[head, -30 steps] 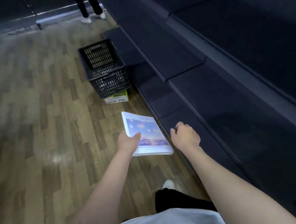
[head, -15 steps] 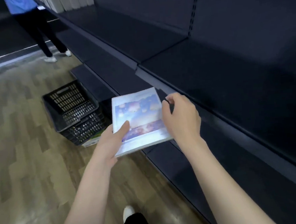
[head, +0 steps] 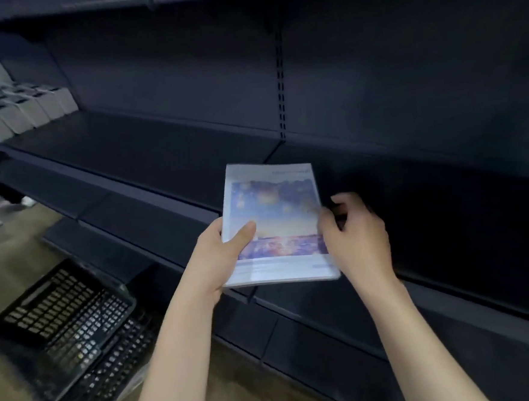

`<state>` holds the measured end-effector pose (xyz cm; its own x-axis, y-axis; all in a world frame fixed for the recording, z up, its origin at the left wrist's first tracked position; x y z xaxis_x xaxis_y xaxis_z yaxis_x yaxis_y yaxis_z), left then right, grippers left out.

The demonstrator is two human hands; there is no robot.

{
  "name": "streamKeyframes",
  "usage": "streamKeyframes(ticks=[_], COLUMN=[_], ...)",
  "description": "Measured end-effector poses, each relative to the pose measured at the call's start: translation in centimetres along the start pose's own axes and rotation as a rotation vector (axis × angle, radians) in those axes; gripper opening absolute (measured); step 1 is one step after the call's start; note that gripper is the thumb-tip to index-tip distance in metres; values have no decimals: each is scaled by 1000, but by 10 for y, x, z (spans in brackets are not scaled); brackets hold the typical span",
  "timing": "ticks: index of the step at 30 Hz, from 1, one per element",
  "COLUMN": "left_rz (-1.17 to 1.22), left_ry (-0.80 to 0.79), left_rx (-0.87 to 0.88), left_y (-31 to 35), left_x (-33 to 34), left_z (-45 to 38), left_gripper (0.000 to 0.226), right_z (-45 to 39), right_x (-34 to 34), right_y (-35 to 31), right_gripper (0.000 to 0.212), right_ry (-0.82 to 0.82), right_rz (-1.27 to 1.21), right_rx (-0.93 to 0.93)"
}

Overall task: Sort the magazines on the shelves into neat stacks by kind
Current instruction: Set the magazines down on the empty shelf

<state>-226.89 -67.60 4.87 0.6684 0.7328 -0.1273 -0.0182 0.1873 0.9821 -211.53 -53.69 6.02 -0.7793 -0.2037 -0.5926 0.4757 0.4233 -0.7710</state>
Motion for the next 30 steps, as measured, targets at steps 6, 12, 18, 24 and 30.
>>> streamKeyframes(ticks=[6, 12, 18, 24, 30], left_rz=[17, 22, -123, -169, -184], left_ry=[-51, -50, -108, -118, -148], left_rx=[-12, 32, 86, 66, 142], left_y=[8, 12, 23, 30, 39], left_x=[28, 51, 69, 76, 79], left_z=[-35, -52, -81, -122, -159], left_gripper=[25, 30, 25, 19, 13], right_z=[-23, -42, -68, -93, -113], right_x=[-22, -35, -36, -31, -24], right_y=[36, 56, 57, 53, 48], right_gripper=[31, 31, 30, 30, 29], right_ry=[76, 49, 43, 86, 133], right_rz=[66, 104, 117, 130, 163], right_rx=[55, 69, 72, 111, 144])
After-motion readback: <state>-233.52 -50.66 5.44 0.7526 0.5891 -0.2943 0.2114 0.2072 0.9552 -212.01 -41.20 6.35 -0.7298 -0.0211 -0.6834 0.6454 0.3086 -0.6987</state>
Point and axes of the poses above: each hand's wrist, its own z-axis away from the middle knuckle, its own x-axis out of the palm, y = z × x, the point moved 4 cm from there along -z, towards the middle knuckle, and after that the axes turned 1 degree about x, right-handed, at the moved point
